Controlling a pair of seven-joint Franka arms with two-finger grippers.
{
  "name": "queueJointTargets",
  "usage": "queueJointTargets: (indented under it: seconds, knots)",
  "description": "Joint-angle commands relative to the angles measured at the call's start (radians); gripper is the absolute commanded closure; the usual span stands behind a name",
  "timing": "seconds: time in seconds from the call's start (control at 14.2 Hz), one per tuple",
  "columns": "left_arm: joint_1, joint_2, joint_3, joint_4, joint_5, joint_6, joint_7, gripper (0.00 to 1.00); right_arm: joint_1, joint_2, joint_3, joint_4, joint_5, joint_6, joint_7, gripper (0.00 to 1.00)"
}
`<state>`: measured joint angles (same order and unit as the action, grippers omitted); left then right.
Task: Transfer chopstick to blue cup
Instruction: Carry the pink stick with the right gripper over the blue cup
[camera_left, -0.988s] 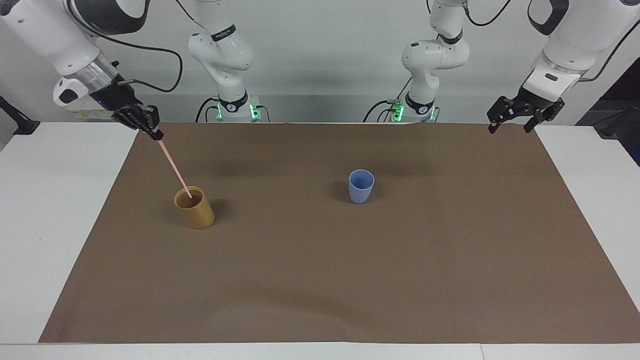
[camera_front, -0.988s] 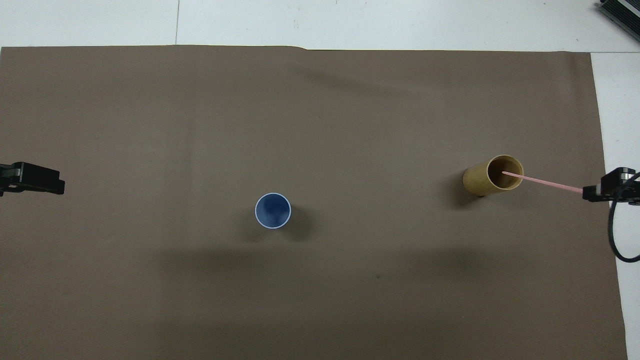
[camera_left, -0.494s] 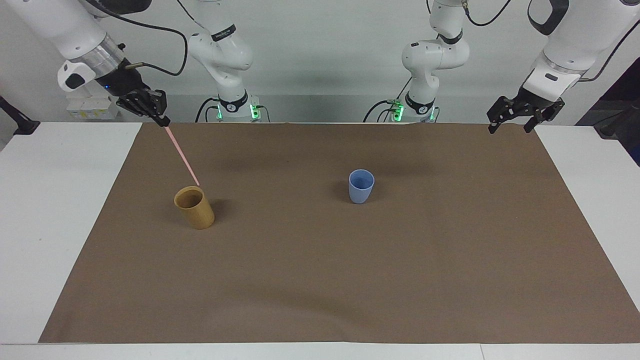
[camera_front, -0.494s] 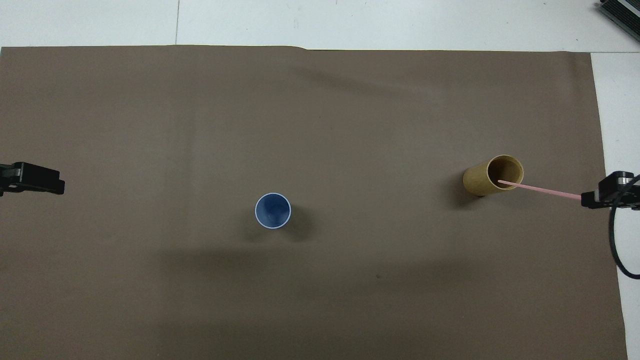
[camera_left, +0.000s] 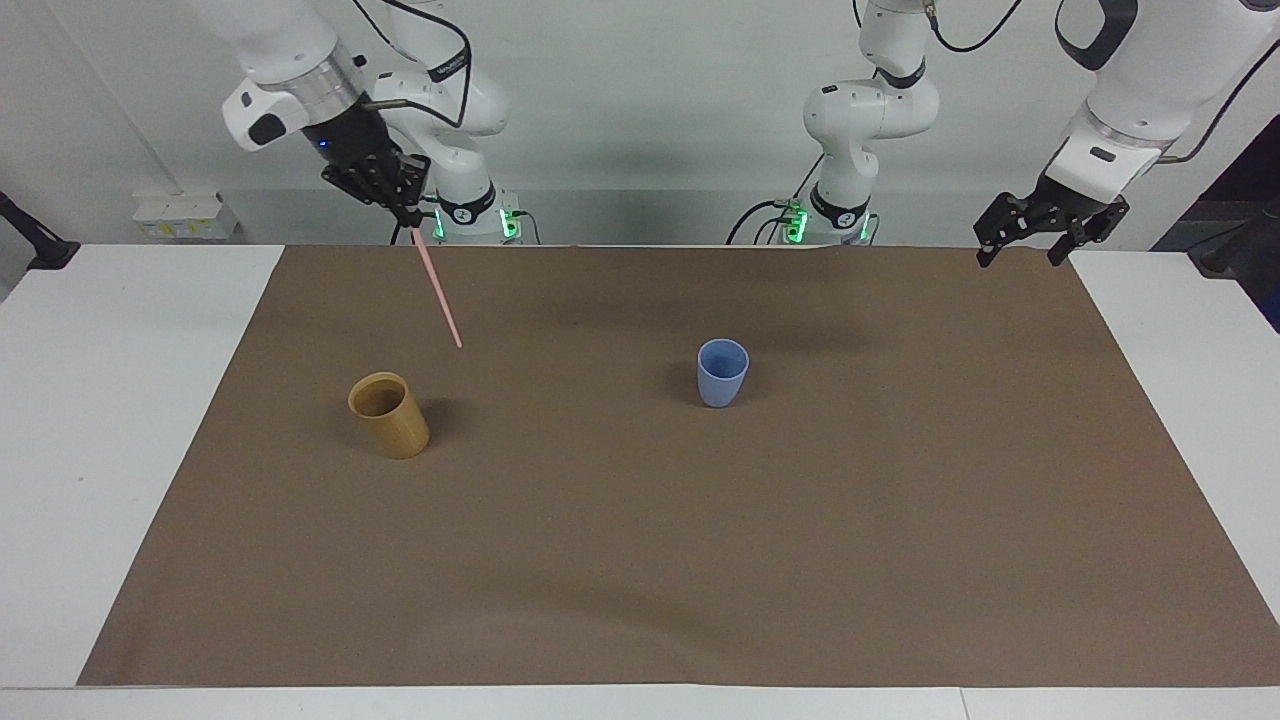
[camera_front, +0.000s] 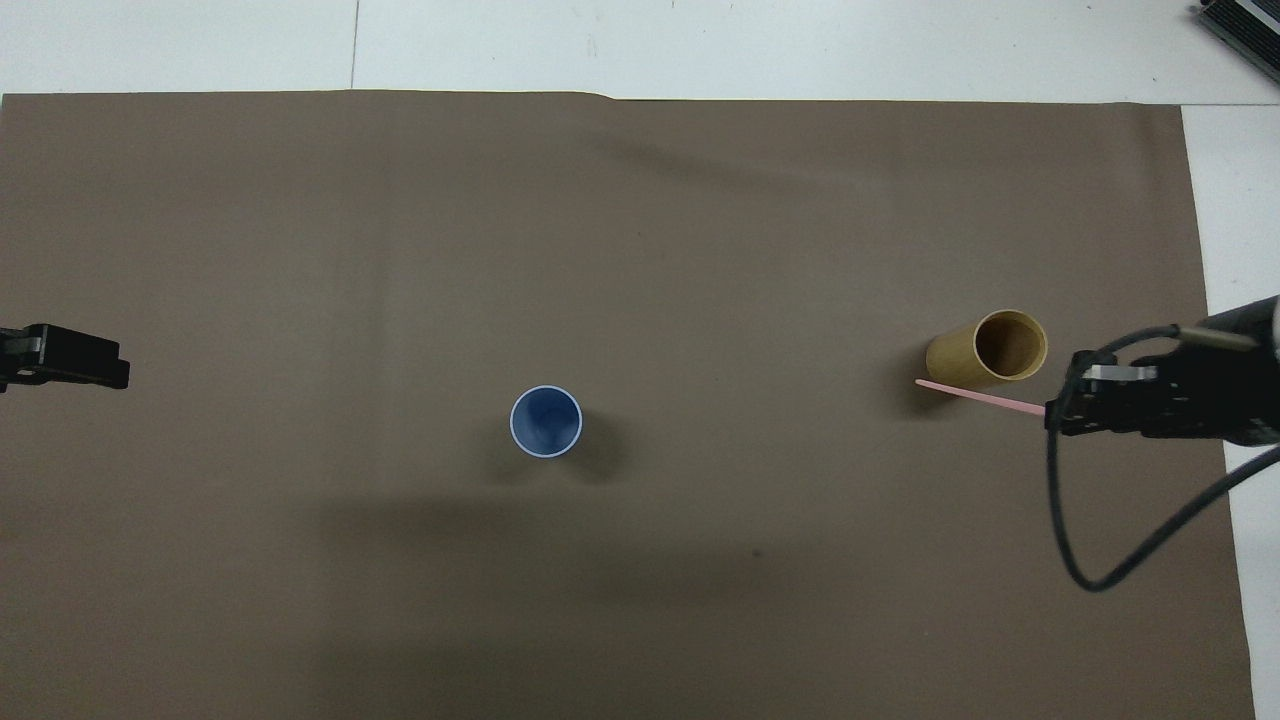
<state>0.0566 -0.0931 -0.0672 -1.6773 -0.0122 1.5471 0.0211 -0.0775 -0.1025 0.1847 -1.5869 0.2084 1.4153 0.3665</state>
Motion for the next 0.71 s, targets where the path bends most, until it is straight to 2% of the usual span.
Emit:
queueJointTargets:
  seconds: [0.0,0.14,0.28,0.42,0.64]
  knots:
    - [-0.009,0.001,0.007,0.018,0.012,-0.018,-0.001,0.00,0.080,0.053,0.021,0.096,-0.001,-0.016,0.145,1.00]
    - [-0.009,0.001,0.007,0.018,0.012,-0.018,-0.003,0.00,0.094,0.104,0.038,0.166,0.070,-0.009,0.237,1.00]
    - [-0.009,0.001,0.007,0.018,0.012,-0.018,-0.003,0.00,0.151,0.136,0.064,0.200,0.072,0.005,0.381,1.00]
    - [-0.009,0.001,0.007,0.018,0.012,-0.018,-0.003,0.00,0.203,0.176,0.079,0.215,0.075,0.072,0.524,1.00]
    - [-0.009,0.001,0.007,0.018,0.012,-0.018,-0.003,0.00,0.275,0.283,0.104,0.340,0.072,0.094,0.687,1.00]
